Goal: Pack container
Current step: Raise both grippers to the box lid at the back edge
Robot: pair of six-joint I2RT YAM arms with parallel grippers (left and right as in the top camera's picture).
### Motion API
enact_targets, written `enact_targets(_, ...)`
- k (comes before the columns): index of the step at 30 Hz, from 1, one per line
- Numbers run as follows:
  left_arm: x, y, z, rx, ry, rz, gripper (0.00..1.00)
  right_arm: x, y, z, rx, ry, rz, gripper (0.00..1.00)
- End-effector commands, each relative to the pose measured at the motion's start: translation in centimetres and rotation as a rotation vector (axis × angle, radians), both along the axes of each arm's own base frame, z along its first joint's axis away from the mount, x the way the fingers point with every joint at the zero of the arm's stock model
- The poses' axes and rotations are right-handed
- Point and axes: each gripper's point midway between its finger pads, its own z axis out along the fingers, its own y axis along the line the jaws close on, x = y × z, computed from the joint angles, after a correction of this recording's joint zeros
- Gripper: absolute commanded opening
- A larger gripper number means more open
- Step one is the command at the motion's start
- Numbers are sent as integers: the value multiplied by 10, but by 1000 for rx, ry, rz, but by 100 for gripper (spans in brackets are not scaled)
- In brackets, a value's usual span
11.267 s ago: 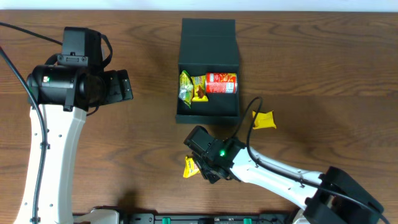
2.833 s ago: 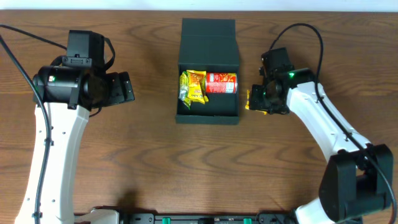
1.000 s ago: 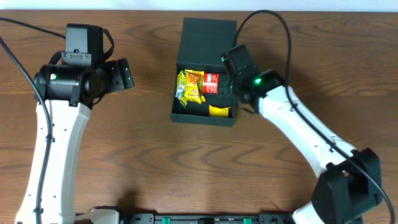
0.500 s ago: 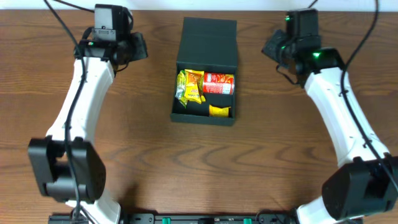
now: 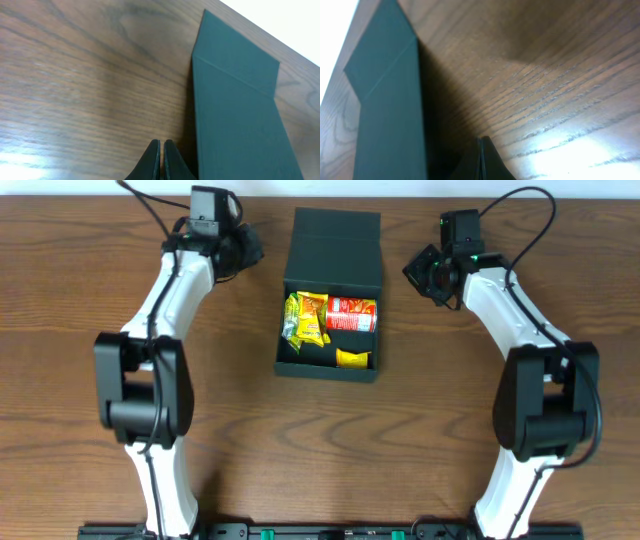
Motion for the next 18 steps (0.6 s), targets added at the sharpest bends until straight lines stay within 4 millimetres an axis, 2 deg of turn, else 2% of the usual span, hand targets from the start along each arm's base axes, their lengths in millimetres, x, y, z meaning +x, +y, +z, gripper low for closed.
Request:
enact_targets(1,8,-9,-13,-43,39,18,6,5,4,-3,73,22,-30,2)
enact_targets(5,5,-10,-40,-56,106,50,6,4,8,-10,92,38,-18,2)
enact_targets(10,2,-21,-64,-143,176,80,6,10,16,-6,104,4,2,2)
enact_targets(13,0,-29,-72,-201,208,81,6,10,20,-9,102,5,11,2)
enact_targets(18,3,-34,-71,-224,196,74,6,12,26,-19,118,10,26,2)
